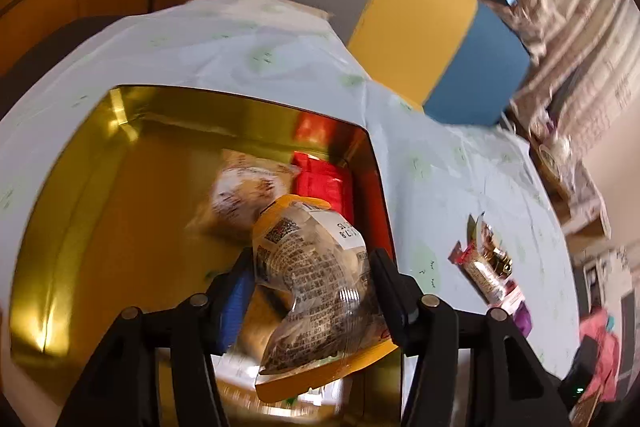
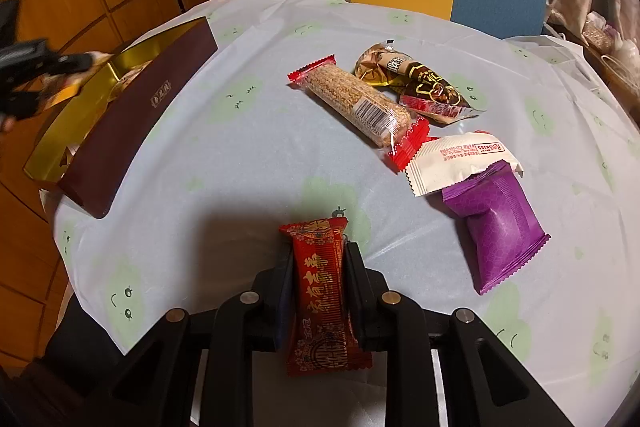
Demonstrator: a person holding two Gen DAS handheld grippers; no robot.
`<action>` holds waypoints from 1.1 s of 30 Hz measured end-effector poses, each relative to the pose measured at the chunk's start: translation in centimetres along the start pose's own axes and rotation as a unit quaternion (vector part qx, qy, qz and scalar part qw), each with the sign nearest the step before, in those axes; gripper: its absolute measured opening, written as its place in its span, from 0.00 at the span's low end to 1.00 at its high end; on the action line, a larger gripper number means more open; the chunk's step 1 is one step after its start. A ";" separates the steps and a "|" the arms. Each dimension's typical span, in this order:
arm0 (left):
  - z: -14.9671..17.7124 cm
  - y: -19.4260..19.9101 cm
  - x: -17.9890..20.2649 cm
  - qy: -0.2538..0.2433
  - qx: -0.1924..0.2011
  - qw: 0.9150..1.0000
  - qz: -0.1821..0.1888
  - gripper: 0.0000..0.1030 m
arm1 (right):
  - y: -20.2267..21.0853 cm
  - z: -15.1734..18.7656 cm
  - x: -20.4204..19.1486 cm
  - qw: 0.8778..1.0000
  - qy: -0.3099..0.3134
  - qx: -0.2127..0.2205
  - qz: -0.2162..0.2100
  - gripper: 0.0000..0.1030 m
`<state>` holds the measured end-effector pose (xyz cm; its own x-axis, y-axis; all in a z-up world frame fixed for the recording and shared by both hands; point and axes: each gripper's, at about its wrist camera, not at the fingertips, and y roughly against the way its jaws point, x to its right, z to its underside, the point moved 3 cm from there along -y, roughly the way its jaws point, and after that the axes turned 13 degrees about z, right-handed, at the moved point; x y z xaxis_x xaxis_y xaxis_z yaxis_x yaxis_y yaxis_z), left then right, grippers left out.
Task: Organize snacks
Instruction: 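Carry the nut bag into the tin and open the left tool while the right tool holds the candy, then carry the red candy packet into the tin and open the right tool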
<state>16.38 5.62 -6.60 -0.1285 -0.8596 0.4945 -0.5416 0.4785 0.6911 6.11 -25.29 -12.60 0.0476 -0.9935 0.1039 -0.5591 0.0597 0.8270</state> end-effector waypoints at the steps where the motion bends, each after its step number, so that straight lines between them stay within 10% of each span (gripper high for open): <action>1: -0.2 -0.7 -0.1 0.000 -0.006 1.000 -0.009 0.58 | 0.0 0.0 0.0 1.000 0.000 -0.001 0.000 0.24; 7: 0.0 -2.7 -1.0 0.004 -0.037 0.999 -0.013 0.60 | -0.1 -0.1 -0.1 1.000 0.004 -0.003 0.006 0.24; 33: 7.5 8.2 -3.1 -0.024 0.062 0.990 -0.127 0.60 | 0.0 0.0 -0.1 1.000 -0.012 -0.002 0.020 0.24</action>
<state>6.12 10.92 -6.41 -0.0129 -0.9582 0.2859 -0.6582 0.2234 0.7189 6.08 -25.15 -12.64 0.0046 -0.9923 0.1235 -0.5572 0.1000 0.8243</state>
